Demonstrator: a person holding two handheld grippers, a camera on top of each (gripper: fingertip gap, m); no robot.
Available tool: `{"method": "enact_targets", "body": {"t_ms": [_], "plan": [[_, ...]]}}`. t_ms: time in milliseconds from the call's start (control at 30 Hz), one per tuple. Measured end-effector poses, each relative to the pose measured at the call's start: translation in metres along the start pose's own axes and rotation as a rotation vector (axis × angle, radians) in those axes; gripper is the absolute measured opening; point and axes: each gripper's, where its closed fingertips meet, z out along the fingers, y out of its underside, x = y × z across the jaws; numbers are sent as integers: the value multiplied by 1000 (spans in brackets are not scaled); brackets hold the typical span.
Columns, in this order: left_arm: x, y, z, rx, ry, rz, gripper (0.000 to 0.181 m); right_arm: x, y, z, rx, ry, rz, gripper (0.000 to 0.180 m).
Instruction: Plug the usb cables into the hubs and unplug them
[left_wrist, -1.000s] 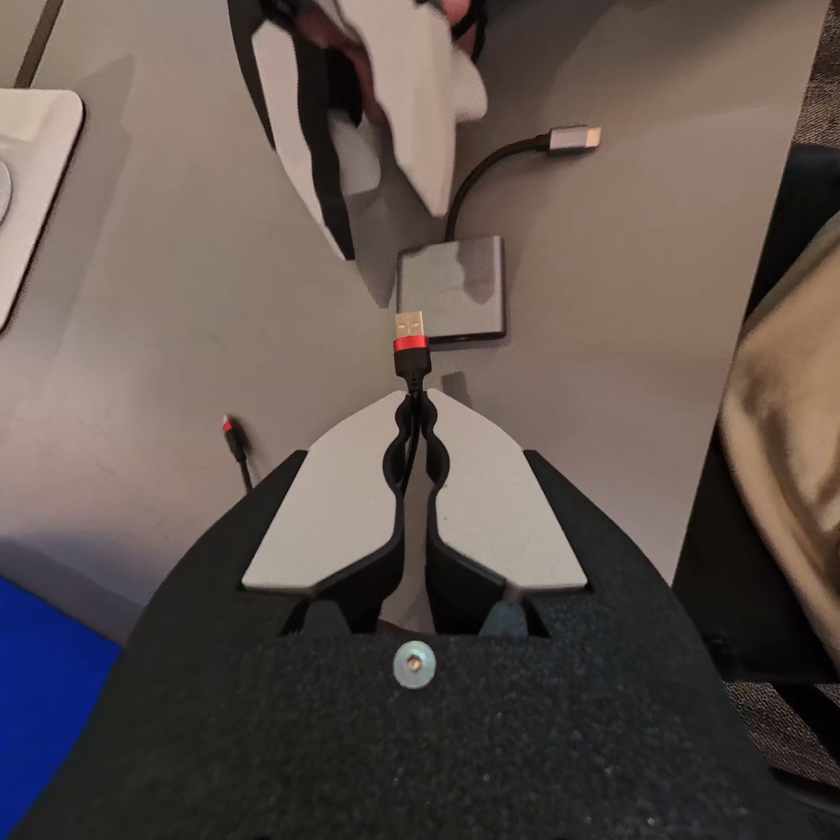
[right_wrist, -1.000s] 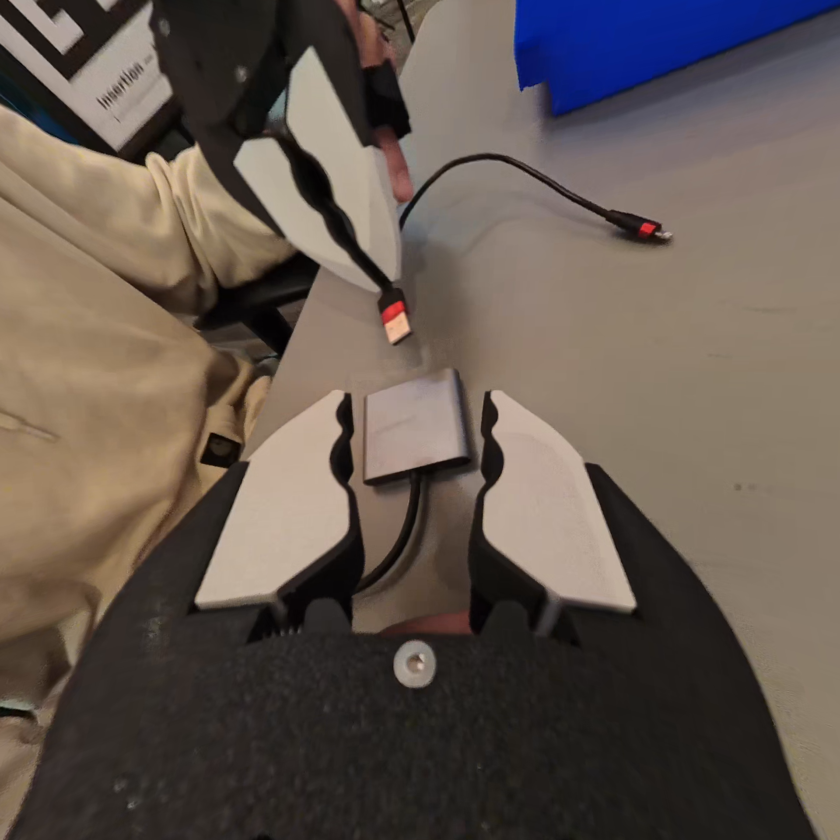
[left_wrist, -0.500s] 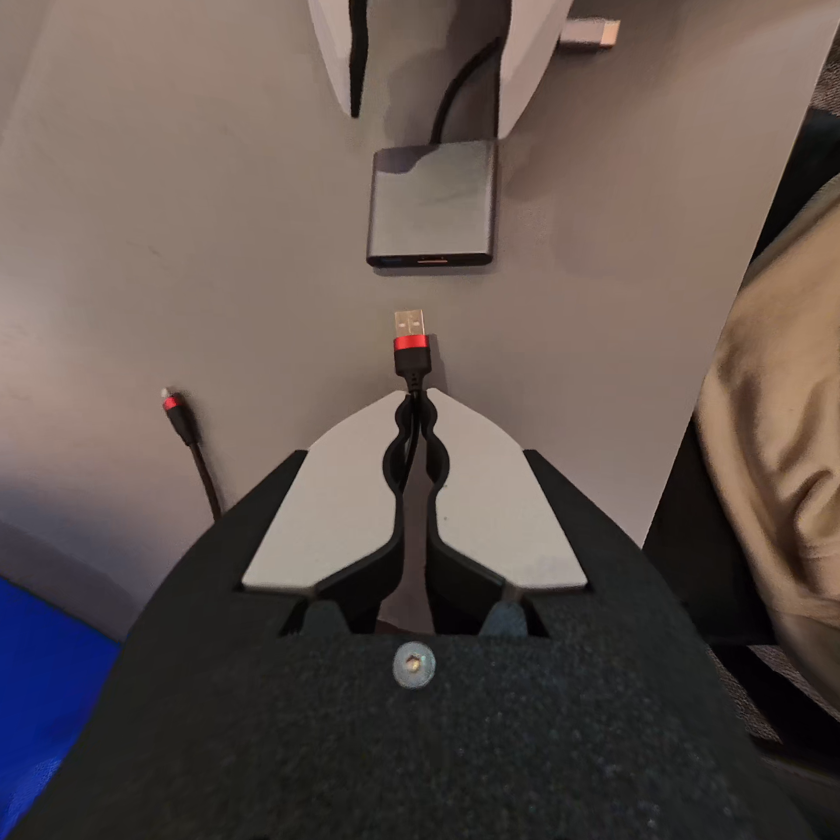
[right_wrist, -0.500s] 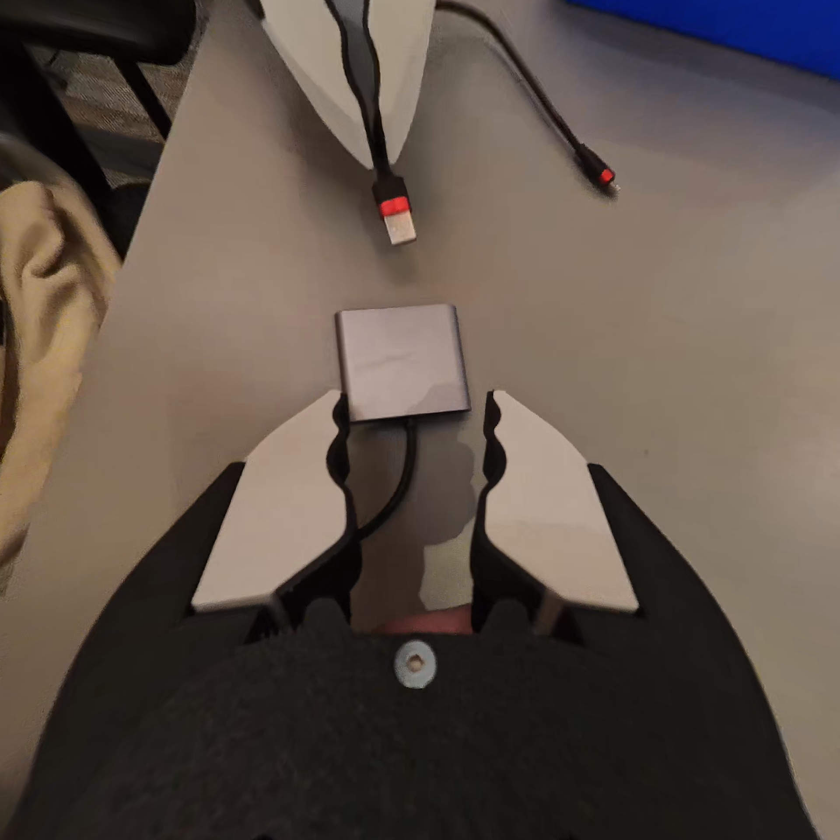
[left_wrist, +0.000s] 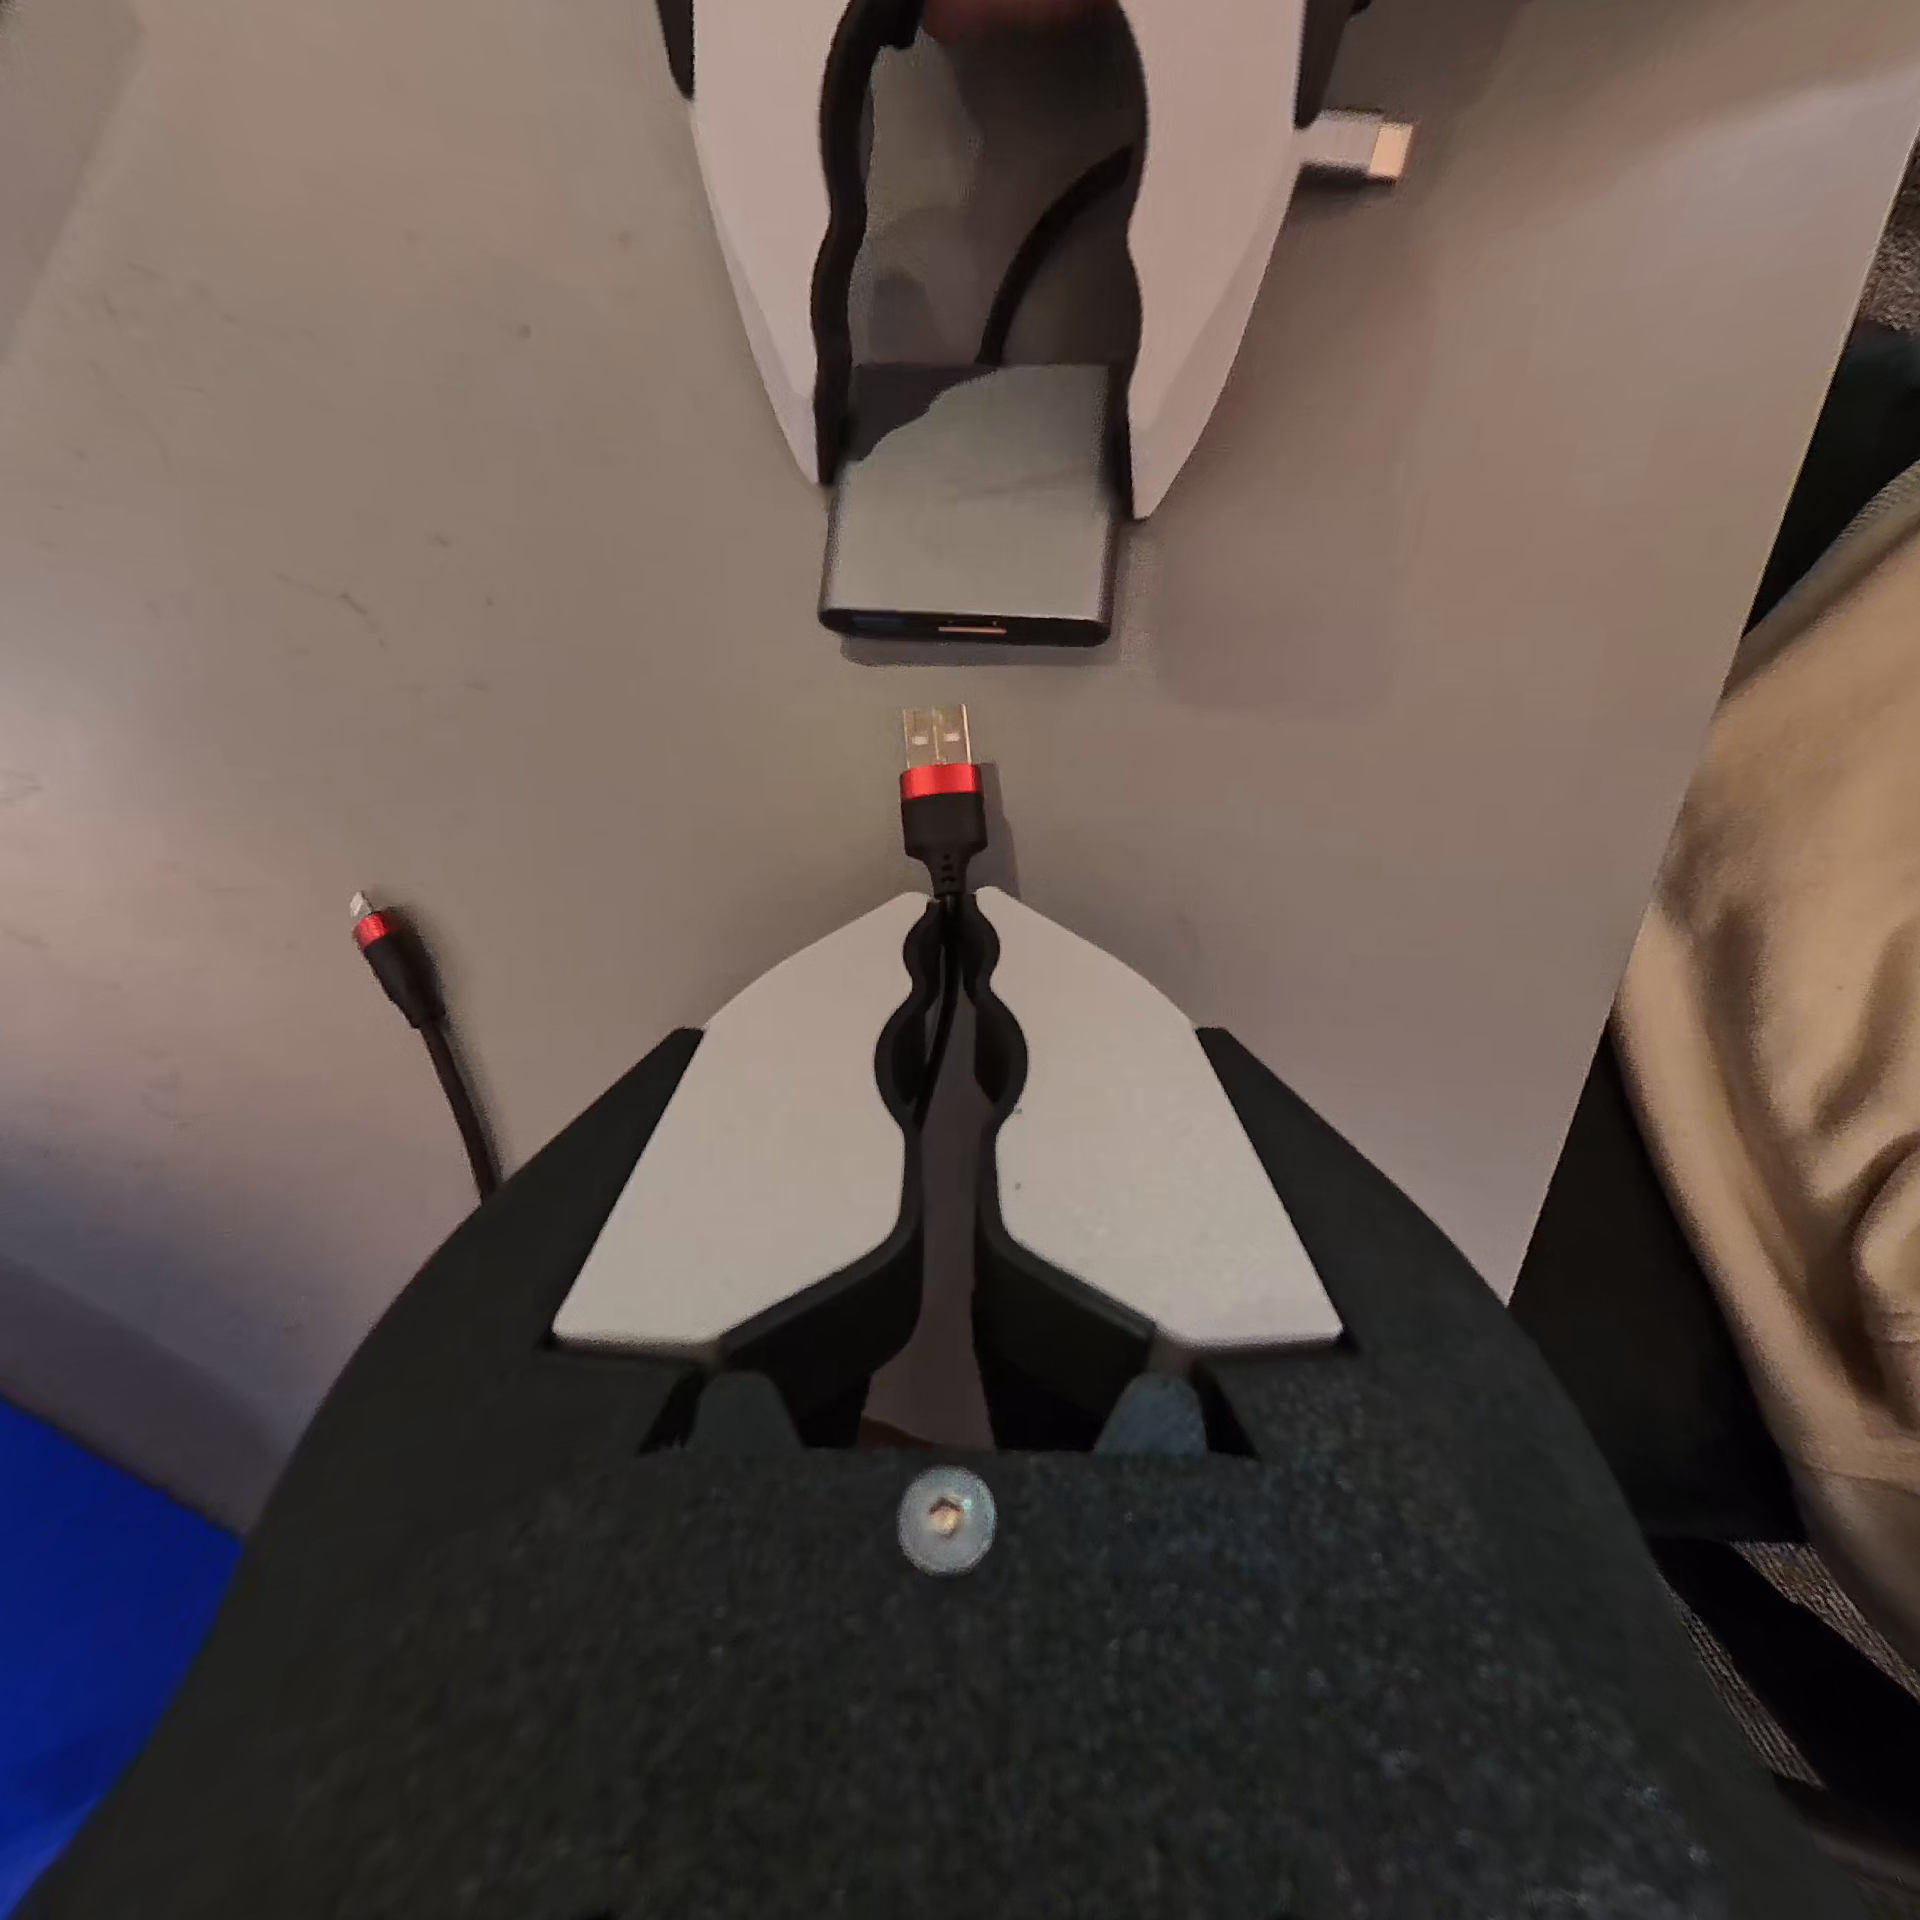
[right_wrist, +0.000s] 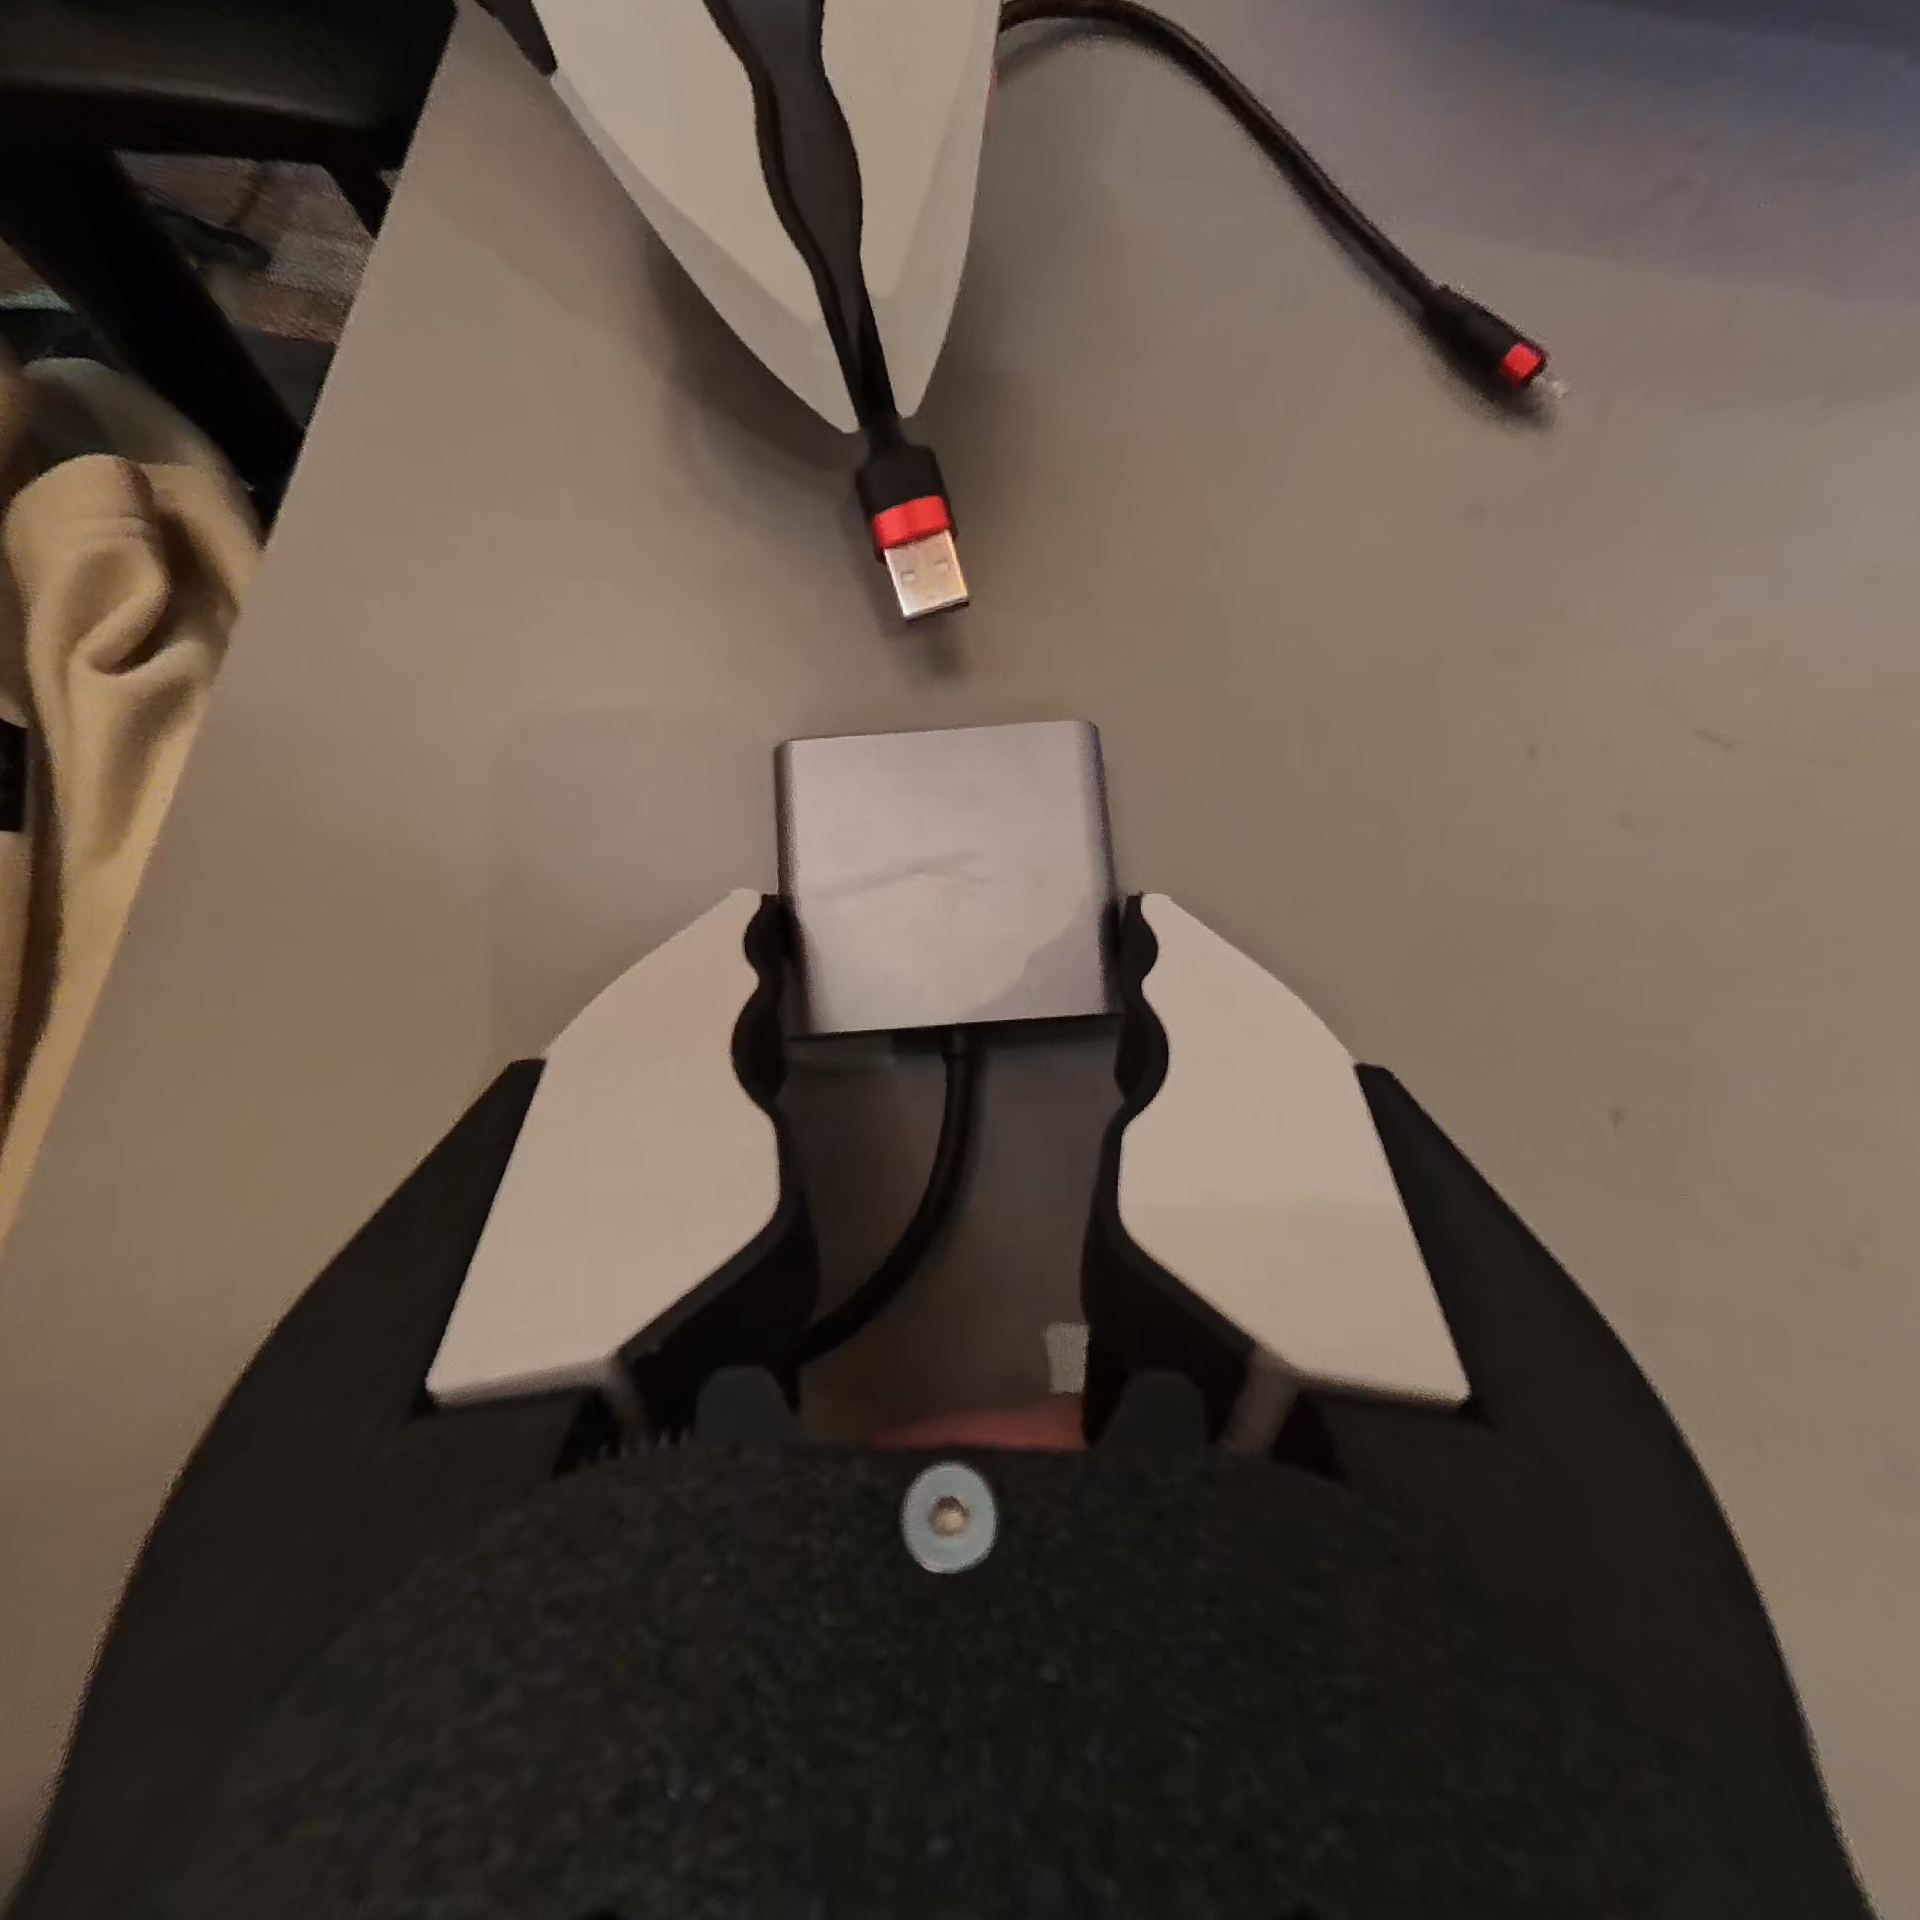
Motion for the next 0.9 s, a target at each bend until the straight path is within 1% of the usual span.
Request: {"method": "enact_targets", "body": {"t_ms": [100, 200, 267, 300, 400, 533, 633, 800, 900], "plan": [[-4, -5, -6, 31, -16, -11, 3, 4, -6, -7, 15, 128, -146, 61], [-7, -20, -17, 119, -12, -34, 3, 8, -23, -24, 51, 311, -292, 61], [-8, -31, -26, 172, 0, -36, 3, 7, -35, -33, 77, 401, -376, 61], [-11, -35, -30, 184, -9, -28, 3, 5, -39, -34, 90, 419, -410, 61], [-19, -38, -37, 162, -50, 17, 3, -1, -41, -31, 93, 410, -437, 61], [-18, -38, -40, 90, -99, 160, 3, -11, -49, -35, 189, 287, -333, 61], [-14, -41, -41, 46, -113, 254, 3, -13, -53, -43, 244, 256, -296, 61], [-9, -51, -42, 11, -114, 334, 3, -12, -47, -38, 208, 248, -296, 61], [-8, -52, -41, -3, -101, 333, 3, -13, -48, -38, 206, 254, -304, 61]]}}
